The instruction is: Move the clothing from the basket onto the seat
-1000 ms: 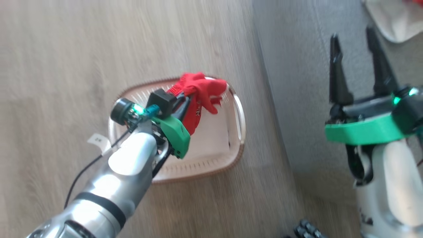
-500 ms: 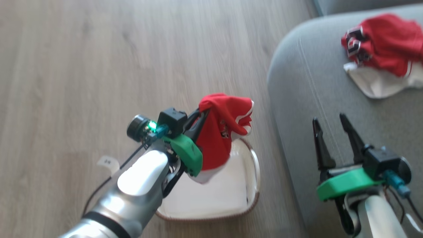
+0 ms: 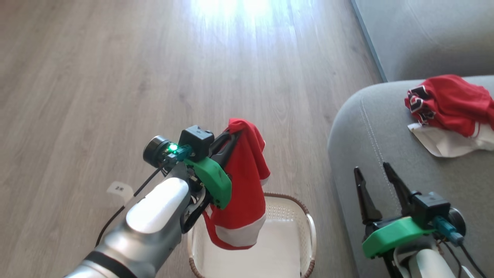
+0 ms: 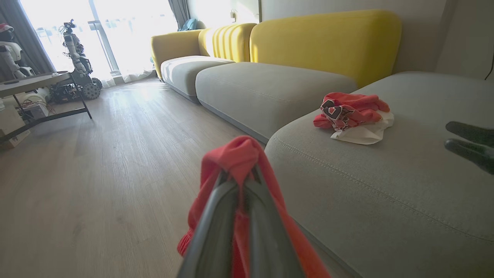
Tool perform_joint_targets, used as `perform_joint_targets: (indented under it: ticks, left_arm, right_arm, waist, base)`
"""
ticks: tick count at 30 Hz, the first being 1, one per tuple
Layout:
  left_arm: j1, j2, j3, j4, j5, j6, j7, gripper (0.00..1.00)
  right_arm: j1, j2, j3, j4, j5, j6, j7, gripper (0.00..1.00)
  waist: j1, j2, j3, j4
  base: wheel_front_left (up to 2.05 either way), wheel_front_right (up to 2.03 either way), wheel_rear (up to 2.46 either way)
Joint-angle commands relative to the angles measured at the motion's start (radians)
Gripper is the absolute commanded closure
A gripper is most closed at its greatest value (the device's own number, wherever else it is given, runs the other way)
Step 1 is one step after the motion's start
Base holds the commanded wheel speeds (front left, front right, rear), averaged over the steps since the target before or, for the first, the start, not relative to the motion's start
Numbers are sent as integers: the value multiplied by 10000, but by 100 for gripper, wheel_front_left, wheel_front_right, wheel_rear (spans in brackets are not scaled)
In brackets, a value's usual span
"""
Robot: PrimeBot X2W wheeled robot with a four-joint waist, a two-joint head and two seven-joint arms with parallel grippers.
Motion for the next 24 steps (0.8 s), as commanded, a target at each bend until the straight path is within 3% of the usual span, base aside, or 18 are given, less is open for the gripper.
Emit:
perform_joint_targets:
  ticks: [1, 11, 24]
  left_arm:
    - [-488, 316, 275, -477, -15, 31, 135, 100]
    - [-959, 312, 126, -1419, 51, 123, 721, 100]
    - [-1269, -17, -101, -2033, 67, 148, 789, 100]
  right_arm:
    - [-168, -29, 315, -187, 100, -4, -64, 0]
    - [-404, -29, 1215, 311, 159, -4, -41, 0]
    - [-2212, -29, 4387, 1597, 263, -4, 49, 0]
  waist:
    - [1, 0, -145, 153]
    - [1, 0, -277, 382]
    - [1, 0, -227, 403]
  base:
    - [0, 0, 0]
    - [0, 0, 0]
    - [0, 0, 0]
